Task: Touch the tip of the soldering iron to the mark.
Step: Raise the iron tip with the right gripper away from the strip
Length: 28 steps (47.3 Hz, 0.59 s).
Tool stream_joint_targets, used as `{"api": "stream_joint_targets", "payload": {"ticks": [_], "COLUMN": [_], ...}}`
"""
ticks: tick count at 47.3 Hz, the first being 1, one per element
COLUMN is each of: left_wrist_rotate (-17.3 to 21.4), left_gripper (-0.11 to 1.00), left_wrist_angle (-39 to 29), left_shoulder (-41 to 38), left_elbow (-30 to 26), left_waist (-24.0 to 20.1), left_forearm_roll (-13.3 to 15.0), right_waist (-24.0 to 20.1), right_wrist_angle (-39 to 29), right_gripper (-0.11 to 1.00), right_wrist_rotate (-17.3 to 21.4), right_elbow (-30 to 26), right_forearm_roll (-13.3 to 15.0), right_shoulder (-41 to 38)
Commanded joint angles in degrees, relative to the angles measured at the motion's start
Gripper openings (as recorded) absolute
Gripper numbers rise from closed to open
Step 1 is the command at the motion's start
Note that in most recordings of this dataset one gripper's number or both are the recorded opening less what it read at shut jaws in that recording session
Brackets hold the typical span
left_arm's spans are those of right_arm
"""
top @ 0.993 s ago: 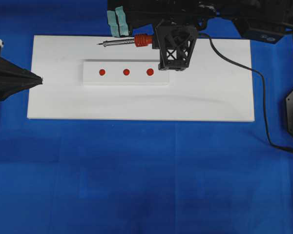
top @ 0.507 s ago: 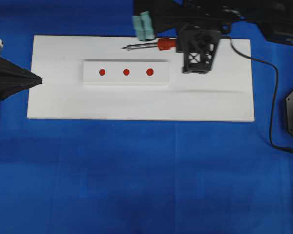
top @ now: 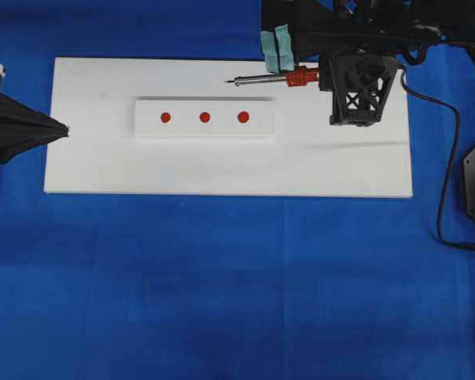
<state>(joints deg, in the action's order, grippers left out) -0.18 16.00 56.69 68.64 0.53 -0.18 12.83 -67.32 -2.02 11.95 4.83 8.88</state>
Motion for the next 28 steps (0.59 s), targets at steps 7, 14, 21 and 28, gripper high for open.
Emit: {"api": "stream_joint_targets", "payload": {"ticks": [7, 14, 21, 28], "left_wrist_rotate": [0.09, 0.18, 0.18, 0.18], "left_gripper": [0.02, 0.02, 0.02, 0.02], "left_wrist_angle": [0.26, 0.26, 0.26, 0.26], "left_shoulder": [-0.18, -0.18, -0.18, -0.18], "left_elbow": [-0.53, -0.53, -0.53, -0.53], "left_waist": [0.09, 0.18, 0.18, 0.18], "left_forearm_roll": [0.00, 0.09, 0.00, 0.00], "right_waist": [-0.09, -0.18, -0.18, -0.18], "right_wrist_angle": [0.44, 0.88, 0.88, 0.97], "right_gripper": [0.07, 0.07, 0.07, 0.07], "right_wrist_rotate": [0.09, 0.09, 0.09, 0.09], "right_elbow": [-0.62, -0.62, -0.62, -0.70], "right_forearm_roll": [0.09, 0.09, 0.18, 0.09], "right_shoulder": [1.23, 1.23, 1.23, 1.14]}}
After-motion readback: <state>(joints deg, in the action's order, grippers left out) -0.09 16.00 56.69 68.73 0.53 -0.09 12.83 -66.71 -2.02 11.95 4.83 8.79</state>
